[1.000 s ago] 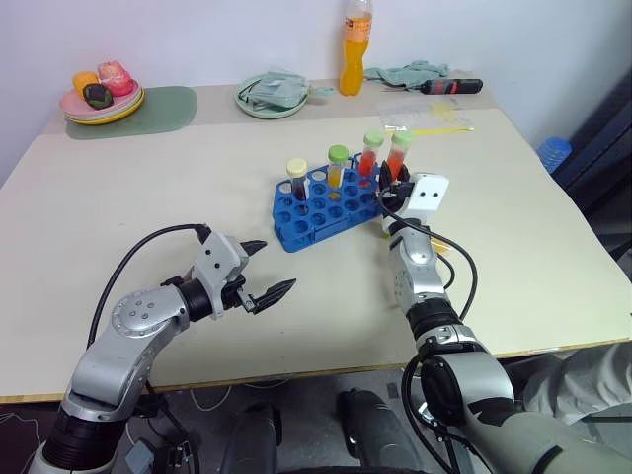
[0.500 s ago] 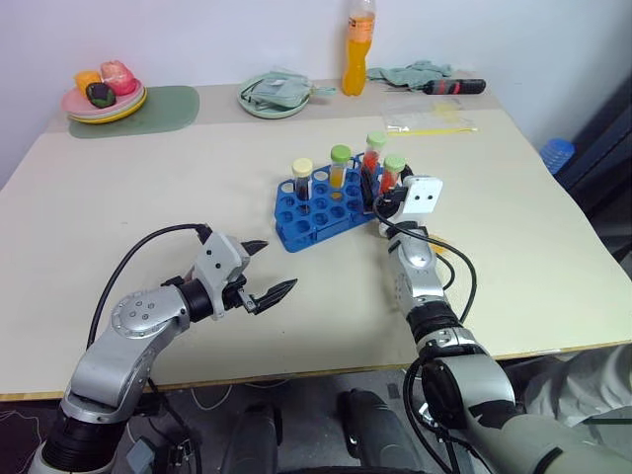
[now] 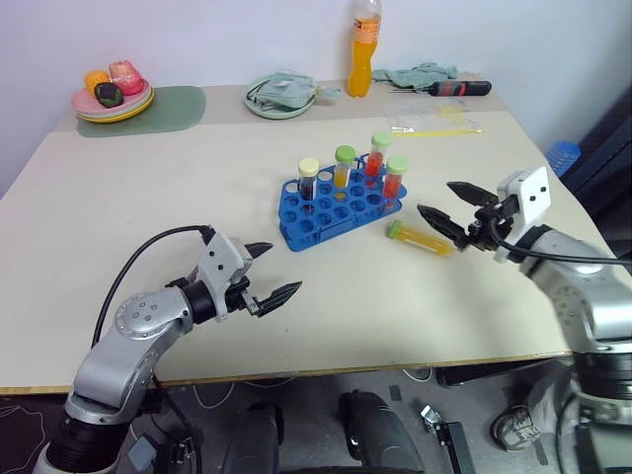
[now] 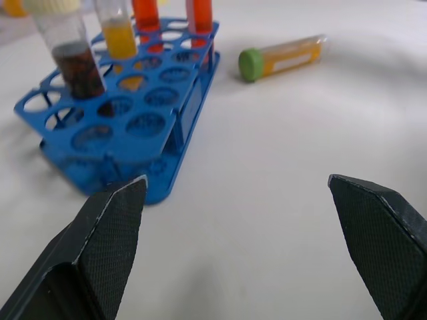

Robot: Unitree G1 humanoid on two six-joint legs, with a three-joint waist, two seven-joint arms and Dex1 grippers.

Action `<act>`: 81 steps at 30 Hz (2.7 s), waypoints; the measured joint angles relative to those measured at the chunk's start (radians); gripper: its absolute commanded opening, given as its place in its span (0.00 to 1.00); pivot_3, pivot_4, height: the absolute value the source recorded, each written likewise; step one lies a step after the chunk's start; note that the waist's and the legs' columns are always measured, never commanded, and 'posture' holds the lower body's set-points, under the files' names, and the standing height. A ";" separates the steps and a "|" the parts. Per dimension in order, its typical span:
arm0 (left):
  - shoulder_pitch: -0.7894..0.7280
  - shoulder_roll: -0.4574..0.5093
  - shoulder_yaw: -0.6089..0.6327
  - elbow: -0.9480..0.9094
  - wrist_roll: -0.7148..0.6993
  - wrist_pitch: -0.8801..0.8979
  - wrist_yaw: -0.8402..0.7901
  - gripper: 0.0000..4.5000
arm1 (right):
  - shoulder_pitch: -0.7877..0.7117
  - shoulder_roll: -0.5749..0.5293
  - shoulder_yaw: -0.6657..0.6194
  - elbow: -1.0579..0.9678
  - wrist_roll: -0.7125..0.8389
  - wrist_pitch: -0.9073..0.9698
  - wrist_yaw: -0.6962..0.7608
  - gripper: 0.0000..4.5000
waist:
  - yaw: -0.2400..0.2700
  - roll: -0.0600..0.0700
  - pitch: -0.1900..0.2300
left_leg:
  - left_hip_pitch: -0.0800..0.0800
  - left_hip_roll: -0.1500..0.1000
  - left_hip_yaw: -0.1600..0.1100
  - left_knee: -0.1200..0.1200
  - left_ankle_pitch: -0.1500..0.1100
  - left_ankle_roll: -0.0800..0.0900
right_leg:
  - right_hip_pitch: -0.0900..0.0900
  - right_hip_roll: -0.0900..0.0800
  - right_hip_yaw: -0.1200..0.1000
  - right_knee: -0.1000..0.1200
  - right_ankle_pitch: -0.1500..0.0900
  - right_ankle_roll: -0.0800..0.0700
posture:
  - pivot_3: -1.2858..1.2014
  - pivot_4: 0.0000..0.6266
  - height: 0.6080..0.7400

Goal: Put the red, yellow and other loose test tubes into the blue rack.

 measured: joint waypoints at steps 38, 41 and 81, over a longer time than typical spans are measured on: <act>0.039 0.025 -0.069 -0.031 0.021 -0.028 -0.049 1.00 | -0.400 -0.050 0.470 0.338 -0.515 0.059 0.536 0.18 | 0.008 -0.001 0.000 | -0.003 0.000 -0.001 0.000 0.000 0.000 | 0.000 -0.002 -0.002 -0.003 0.000 0.000 | 0.52 0.24 1.00; 0.060 0.029 -0.049 -0.037 0.021 -0.027 -0.045 1.00 | -0.226 0.103 0.227 0.134 -0.342 -0.025 0.434 0.18 | -0.004 -0.002 -0.001 | -0.001 0.001 -0.001 0.000 0.000 0.000 | 0.000 0.000 -0.001 -0.002 0.000 0.000 | 0.52 0.24 1.00; 0.022 0.046 -0.004 -0.051 -0.021 0.009 -0.032 1.00 | -0.335 0.821 0.010 0.833 -0.308 -0.789 -0.333 0.18 | -0.023 -0.001 0.000 | 0.000 0.000 -0.002 0.000 0.001 -0.002 | 0.000 -0.001 -0.002 0.002 0.001 0.000 | 0.52 0.24 1.00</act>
